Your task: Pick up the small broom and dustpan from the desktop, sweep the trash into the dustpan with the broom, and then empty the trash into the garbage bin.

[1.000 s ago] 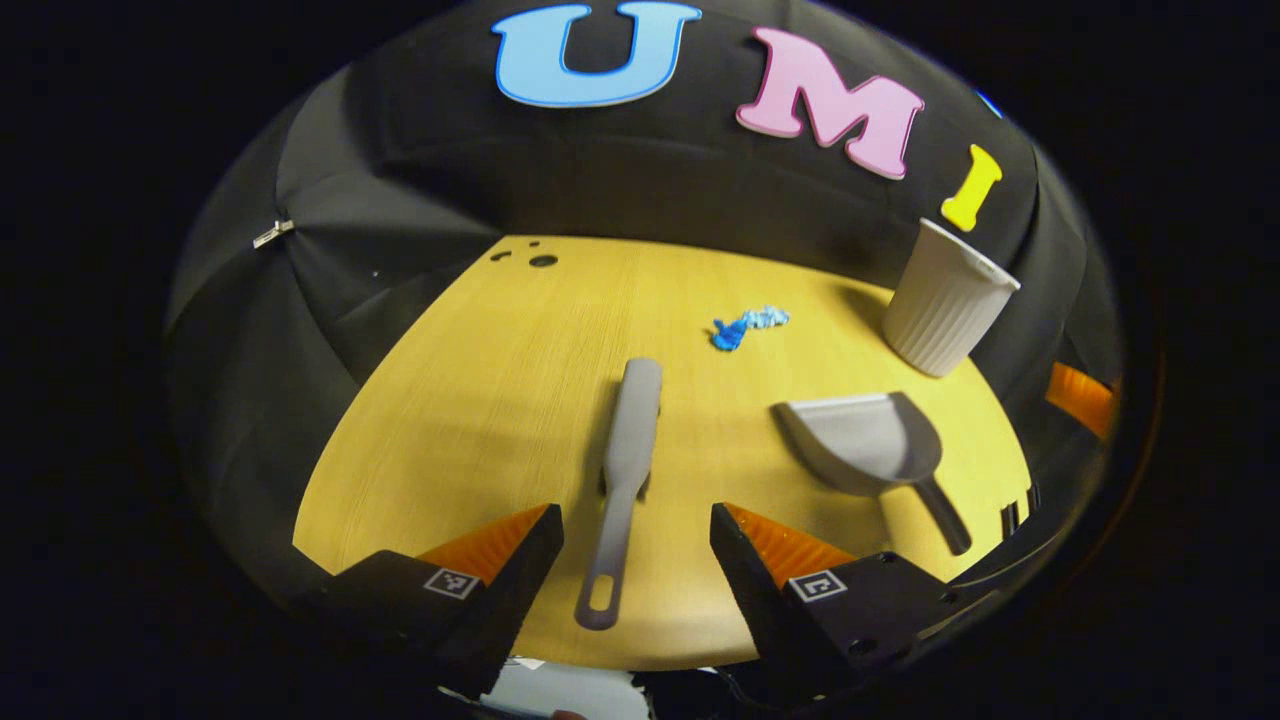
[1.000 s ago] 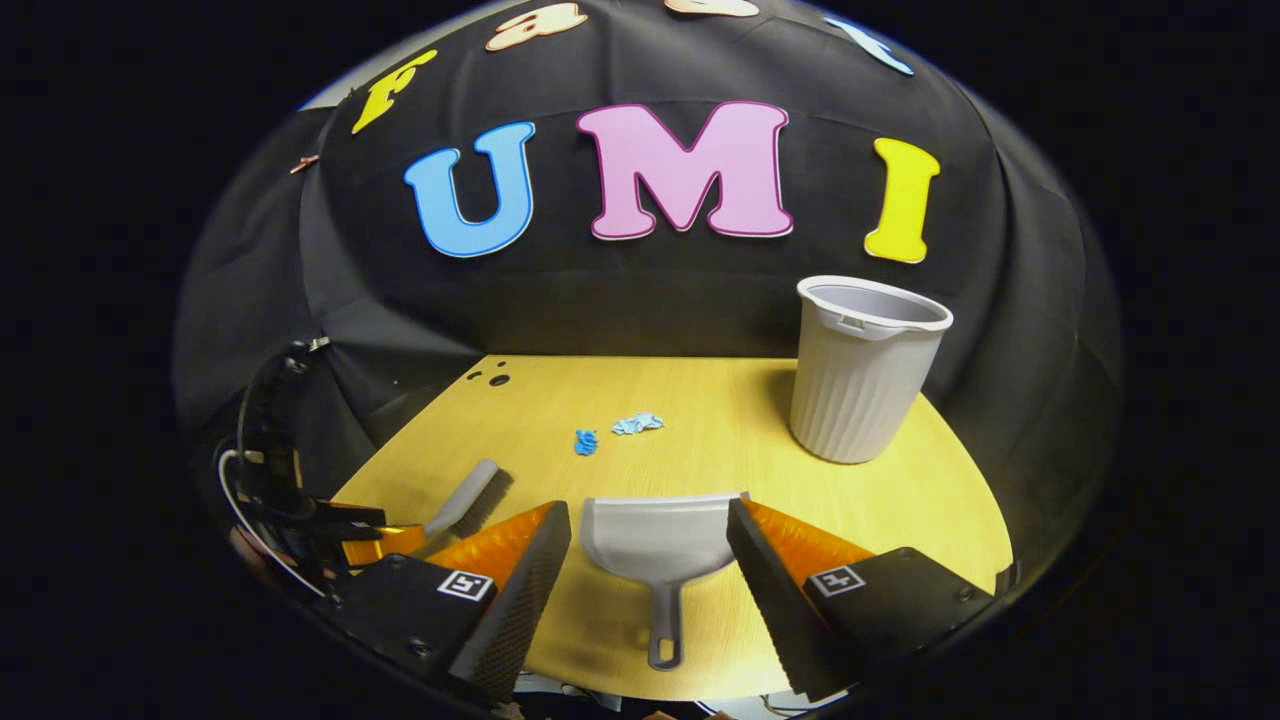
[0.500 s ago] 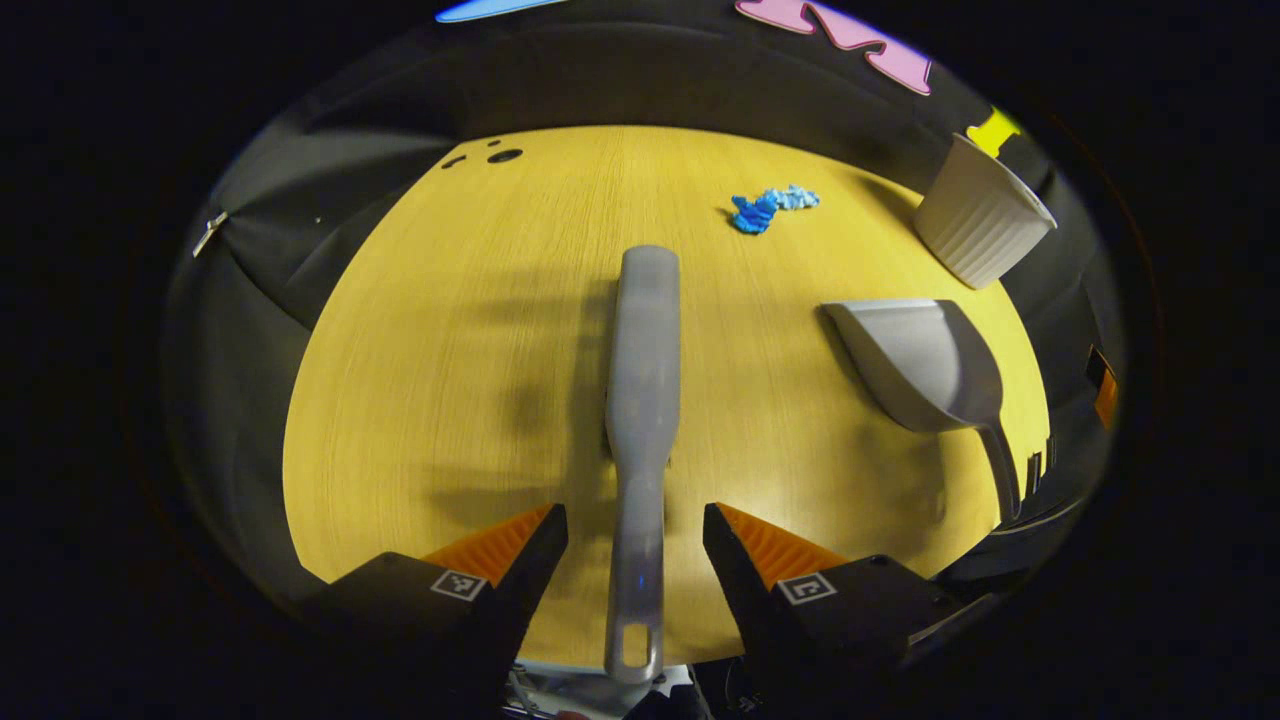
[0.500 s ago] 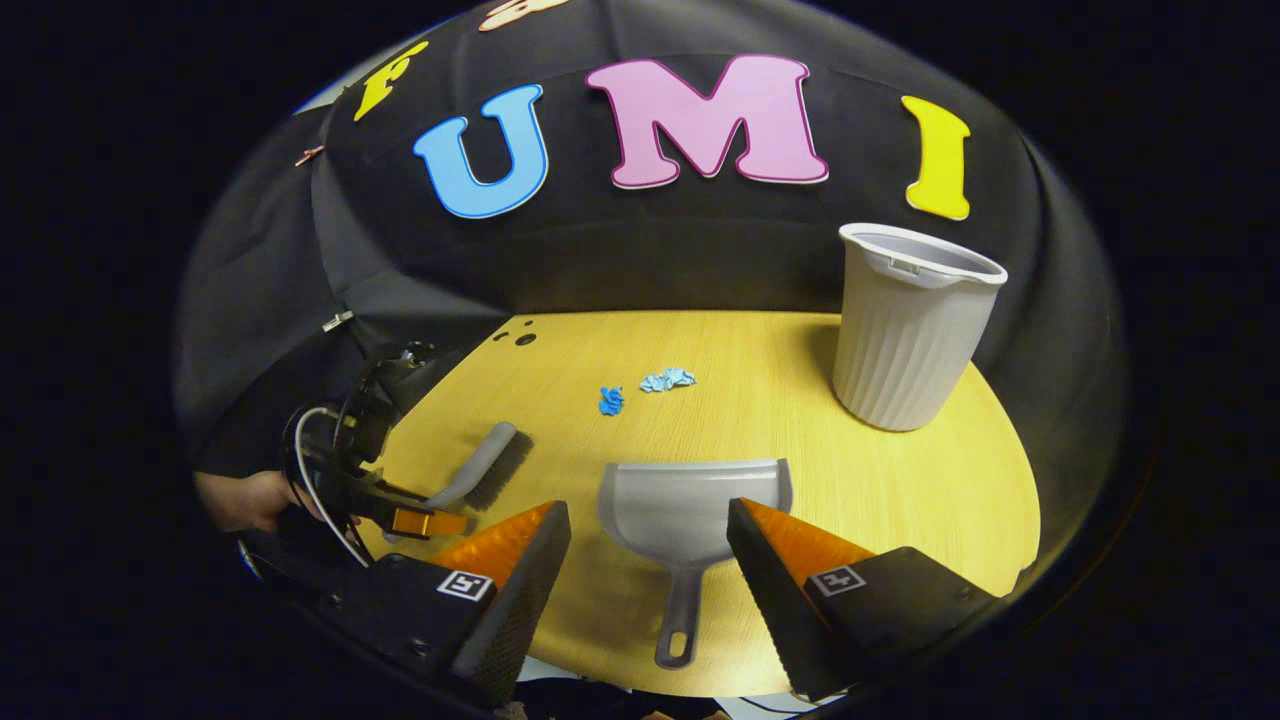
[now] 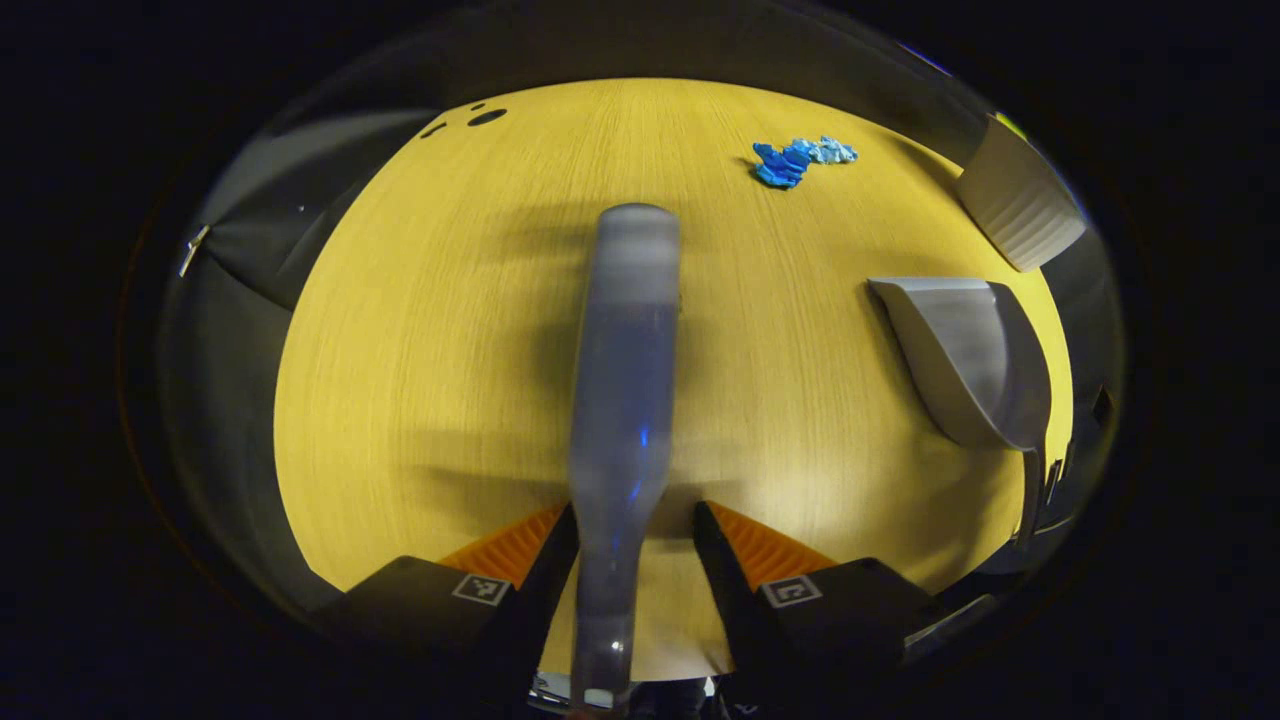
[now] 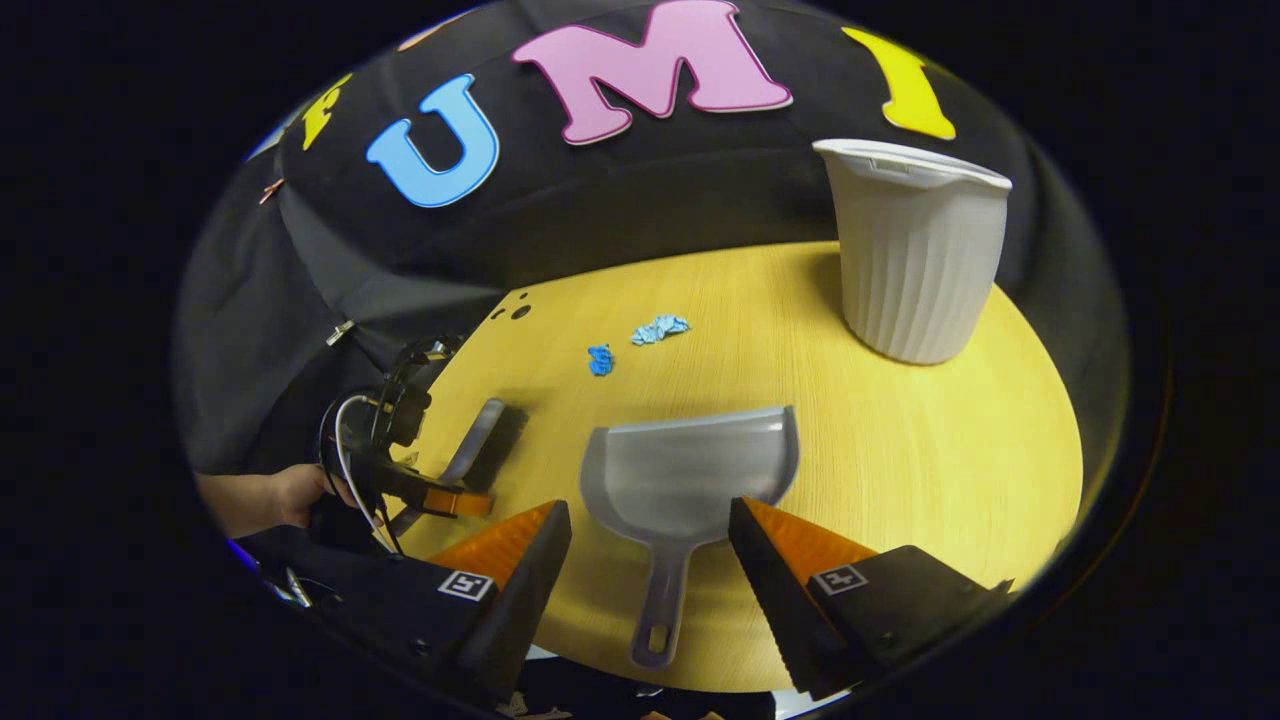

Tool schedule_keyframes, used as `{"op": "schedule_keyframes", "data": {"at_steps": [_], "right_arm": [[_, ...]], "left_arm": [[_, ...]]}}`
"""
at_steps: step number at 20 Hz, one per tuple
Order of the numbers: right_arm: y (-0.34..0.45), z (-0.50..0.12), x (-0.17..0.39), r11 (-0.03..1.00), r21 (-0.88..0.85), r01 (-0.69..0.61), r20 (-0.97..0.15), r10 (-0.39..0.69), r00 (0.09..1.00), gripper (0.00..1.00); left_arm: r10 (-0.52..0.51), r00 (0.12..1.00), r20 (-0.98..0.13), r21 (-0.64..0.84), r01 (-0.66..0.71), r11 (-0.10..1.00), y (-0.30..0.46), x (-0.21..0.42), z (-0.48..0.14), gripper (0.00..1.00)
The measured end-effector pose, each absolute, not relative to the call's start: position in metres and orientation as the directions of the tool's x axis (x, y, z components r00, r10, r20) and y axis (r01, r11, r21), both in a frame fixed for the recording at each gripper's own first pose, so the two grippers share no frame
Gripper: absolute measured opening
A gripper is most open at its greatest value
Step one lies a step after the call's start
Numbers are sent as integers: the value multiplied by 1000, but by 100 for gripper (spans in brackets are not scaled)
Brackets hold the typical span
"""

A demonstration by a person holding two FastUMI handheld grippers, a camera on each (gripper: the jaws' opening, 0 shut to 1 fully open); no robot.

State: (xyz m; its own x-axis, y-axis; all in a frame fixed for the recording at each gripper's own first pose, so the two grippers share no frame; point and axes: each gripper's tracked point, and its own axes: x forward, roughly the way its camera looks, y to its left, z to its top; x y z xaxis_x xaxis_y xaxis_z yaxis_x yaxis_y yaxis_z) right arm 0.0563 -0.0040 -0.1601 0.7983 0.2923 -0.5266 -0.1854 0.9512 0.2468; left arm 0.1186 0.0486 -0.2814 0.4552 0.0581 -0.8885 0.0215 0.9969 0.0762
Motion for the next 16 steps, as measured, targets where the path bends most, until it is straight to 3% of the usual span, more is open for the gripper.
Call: {"op": "schedule_keyframes", "data": {"at_steps": [4,6,8,13,14,15,16], "right_arm": [[-11,-177,54,947,285,-151,-578,295,761,99],[-9,-191,48,943,299,-148,-621,310,720,99],[-5,-202,43,942,306,-139,-657,315,686,99],[3,-227,43,949,297,-105,-708,292,643,99],[3,-234,42,950,301,-83,-721,284,632,99],[2,-239,39,951,304,-61,-731,274,625,99],[-1,-243,38,953,299,-43,-739,260,621,99]], "left_arm": [[42,475,-879,75,51,996,47,123,-282,62],[38,486,-873,67,42,997,49,123,-277,41],[20,505,-863,53,51,997,50,125,-278,31],[10,583,-812,63,71,996,53,130,-275,32],[6,599,-801,59,68,996,54,130,-274,28],[-1,616,-788,48,63,997,54,131,-271,31],[-9,634,-773,37,59,998,56,132,-267,28]]}}
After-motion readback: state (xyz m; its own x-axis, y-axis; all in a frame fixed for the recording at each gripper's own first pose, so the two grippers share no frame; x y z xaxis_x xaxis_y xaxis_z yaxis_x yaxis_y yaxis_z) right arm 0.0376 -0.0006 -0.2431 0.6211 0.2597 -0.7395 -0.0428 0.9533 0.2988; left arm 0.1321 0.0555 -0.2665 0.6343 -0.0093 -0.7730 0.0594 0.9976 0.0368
